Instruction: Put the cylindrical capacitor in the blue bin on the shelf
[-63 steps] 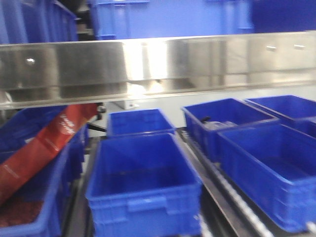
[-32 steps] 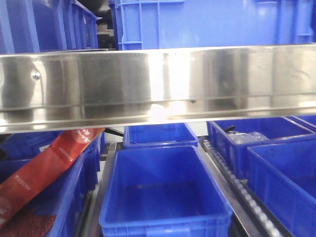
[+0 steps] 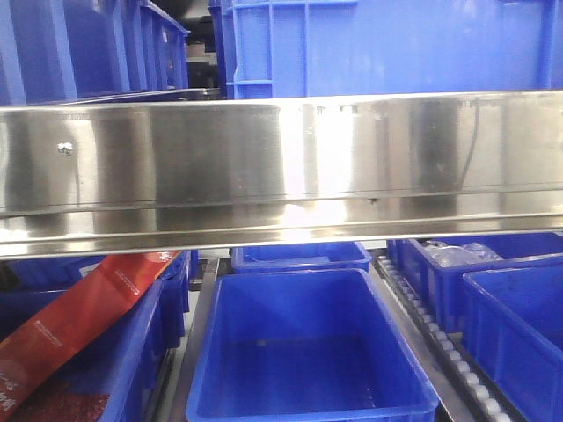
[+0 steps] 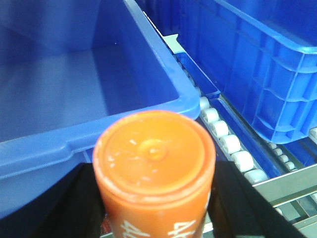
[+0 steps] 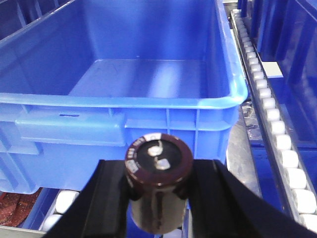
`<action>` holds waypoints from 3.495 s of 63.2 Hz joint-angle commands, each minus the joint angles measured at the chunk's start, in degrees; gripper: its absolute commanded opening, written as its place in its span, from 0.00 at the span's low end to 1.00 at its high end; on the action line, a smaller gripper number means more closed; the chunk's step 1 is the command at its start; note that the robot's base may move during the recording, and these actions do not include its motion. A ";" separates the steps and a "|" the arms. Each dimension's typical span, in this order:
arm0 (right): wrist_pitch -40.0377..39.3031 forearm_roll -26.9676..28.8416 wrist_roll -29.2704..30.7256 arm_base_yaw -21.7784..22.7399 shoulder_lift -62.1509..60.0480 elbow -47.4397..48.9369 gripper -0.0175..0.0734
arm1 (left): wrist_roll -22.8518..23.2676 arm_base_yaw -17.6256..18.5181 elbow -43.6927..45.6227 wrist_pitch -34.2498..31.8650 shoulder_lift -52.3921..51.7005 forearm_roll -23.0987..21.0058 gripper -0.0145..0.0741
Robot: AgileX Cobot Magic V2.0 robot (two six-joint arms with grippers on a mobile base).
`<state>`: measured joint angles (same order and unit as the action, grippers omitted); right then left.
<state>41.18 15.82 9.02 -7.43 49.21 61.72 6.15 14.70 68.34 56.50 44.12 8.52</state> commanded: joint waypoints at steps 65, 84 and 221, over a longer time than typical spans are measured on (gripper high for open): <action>-1.83 -0.05 0.30 -0.10 -0.18 0.64 0.01 | -3.82 0.31 1.03 -4.47 0.70 -2.34 0.04; -5.20 0.42 0.30 -0.10 -0.18 0.64 0.01 | -24.44 0.31 16.41 -6.58 21.47 -32.07 0.04; -5.43 0.89 0.30 -0.10 -0.82 0.64 0.01 | -16.20 3.21 41.35 10.81 36.95 -21.38 0.04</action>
<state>37.71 16.64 9.02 -7.43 48.91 61.72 -10.54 18.17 116.28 69.76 86.25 -13.09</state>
